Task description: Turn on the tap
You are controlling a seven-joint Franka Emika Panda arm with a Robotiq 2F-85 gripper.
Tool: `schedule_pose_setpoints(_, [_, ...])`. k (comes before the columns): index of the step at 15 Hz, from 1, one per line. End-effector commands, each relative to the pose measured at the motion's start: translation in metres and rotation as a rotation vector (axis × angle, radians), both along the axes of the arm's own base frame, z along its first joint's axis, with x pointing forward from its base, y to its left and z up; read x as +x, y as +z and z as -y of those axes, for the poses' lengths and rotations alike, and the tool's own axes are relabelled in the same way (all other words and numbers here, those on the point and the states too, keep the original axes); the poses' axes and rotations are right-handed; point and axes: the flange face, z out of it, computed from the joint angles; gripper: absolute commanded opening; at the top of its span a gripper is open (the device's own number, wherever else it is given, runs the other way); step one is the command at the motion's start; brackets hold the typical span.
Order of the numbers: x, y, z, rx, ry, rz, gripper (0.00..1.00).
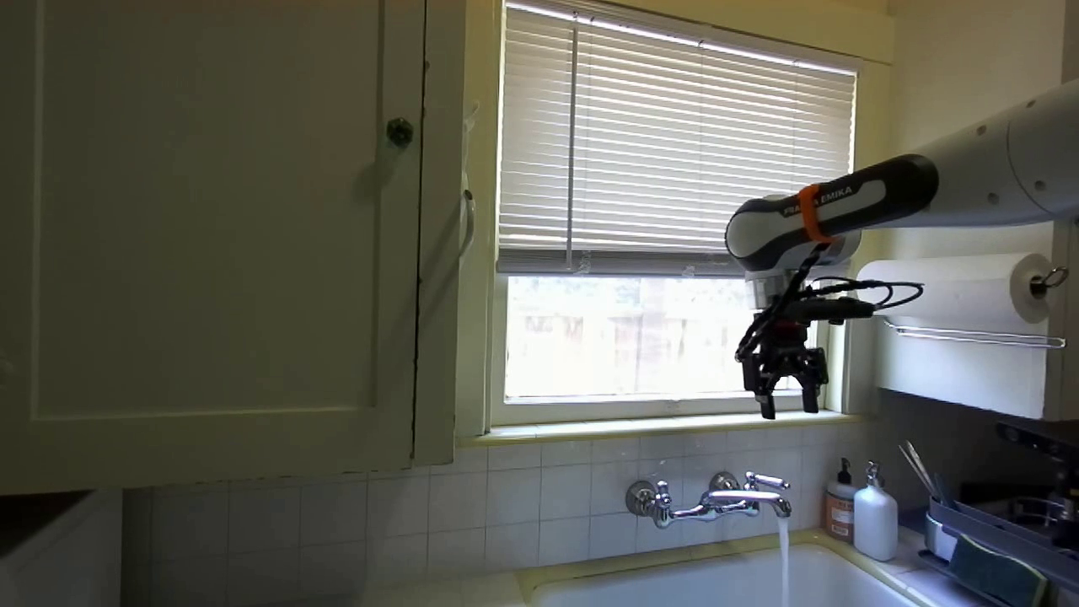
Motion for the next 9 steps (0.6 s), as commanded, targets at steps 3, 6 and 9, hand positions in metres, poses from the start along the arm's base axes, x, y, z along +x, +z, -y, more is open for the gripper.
schedule_pose_setpoints(3, [-0.0115,0.0147,0.0097,-0.006,-0.153,-0.044,1.00])
schedule_pose_setpoints(6, [-0.0084,0.0136,0.0091,-0.005,-0.129,-0.021,1.00])
schedule_pose_setpoints(9, [-0.0087,0.0140,0.0097,-0.005,-0.134,-0.022,1.00])
